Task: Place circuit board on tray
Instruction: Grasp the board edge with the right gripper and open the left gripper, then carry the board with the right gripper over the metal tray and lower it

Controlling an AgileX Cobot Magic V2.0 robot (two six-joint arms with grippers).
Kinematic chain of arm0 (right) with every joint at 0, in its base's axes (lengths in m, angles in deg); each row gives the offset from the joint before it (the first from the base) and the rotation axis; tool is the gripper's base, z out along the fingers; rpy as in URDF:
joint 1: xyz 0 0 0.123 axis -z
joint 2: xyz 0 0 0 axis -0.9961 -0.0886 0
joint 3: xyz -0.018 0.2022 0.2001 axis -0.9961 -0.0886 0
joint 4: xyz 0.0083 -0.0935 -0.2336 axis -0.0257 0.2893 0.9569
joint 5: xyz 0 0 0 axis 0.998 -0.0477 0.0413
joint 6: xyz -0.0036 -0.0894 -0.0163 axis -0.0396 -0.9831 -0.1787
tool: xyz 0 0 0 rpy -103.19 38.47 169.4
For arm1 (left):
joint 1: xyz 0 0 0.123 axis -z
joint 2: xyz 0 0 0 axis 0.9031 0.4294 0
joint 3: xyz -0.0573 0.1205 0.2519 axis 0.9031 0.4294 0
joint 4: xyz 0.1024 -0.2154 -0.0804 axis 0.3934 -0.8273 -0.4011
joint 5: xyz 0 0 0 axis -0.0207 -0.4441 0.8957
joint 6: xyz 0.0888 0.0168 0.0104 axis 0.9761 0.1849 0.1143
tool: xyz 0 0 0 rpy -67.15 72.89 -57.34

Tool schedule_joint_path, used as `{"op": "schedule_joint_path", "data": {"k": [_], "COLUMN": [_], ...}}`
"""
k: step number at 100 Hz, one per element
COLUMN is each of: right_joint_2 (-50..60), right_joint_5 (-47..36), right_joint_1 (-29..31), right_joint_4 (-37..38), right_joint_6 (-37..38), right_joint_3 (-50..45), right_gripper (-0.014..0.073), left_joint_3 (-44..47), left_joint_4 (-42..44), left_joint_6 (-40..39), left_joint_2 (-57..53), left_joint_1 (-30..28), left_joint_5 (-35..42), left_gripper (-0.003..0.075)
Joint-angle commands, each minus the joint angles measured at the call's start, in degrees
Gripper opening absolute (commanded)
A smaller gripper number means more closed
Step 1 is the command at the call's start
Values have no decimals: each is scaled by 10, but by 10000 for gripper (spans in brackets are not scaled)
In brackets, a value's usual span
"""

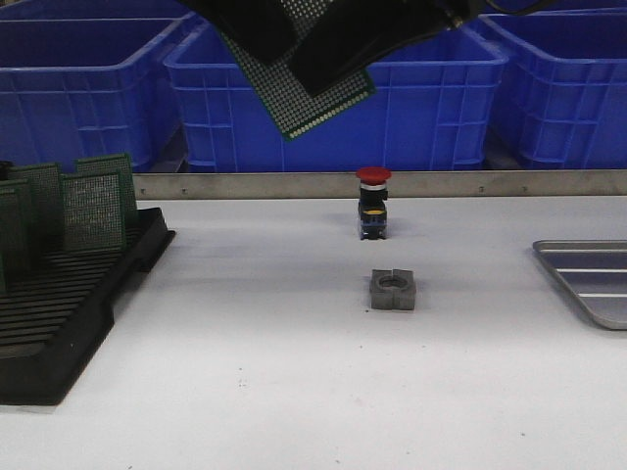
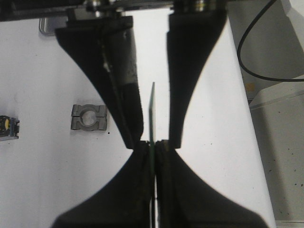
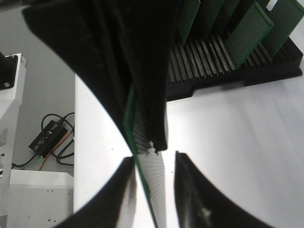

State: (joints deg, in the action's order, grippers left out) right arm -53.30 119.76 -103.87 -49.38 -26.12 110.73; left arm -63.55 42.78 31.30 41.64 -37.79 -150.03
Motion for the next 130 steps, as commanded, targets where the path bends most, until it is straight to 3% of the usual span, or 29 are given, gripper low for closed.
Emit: {"op": "schedule_joint_path", "data": {"k": [1, 8, 18, 25, 32, 43, 54, 75, 97, 115, 130], "right_joint_2": [20, 20, 20, 20, 20, 21, 24, 58, 96, 79, 32], "right_joint_5": [-3, -3, -3, -3, -2, -2, -1, 29, 108, 115, 115], "right_joint_1": [-1, -1, -1, -1, -1, 0, 2, 63, 227, 363, 428], "right_joint_4": [-37, -37, -37, -37, -37, -37, -31, 20, 29, 29, 29], "right_joint_6": [-8, -8, -8, -8, -8, -8, -8, 24, 38, 80, 147], "right_joint_3": [19, 19, 19, 19, 19, 19, 19, 19, 19, 19, 19], "right_gripper": [32, -73, -69, -69, -69, -69, -69, -69, -69, -69, -69], "left_joint_3": [-12, -12, -12, -12, -12, -12, -12, -12, -12, -12, -12], "left_joint_4": [-34, -34, -34, -34, -34, -34, -34, -34, -34, -34, -34], "left_joint_6": [-6, -6, -6, -6, -6, -6, -6, -6, -6, -6, -6], "left_joint_2": [-24, -24, -24, -24, -24, -24, -24, -24, -24, -24, -24], "left_joint_1": [6, 6, 6, 6, 6, 6, 6, 6, 6, 6, 6], "left_joint_5": [-22, -22, -22, -22, -22, -22, -17, -17, -17, -17, -17], "left_gripper": [-18, -18, -10, 43, 154, 405, 526, 526, 526, 526, 526]}}
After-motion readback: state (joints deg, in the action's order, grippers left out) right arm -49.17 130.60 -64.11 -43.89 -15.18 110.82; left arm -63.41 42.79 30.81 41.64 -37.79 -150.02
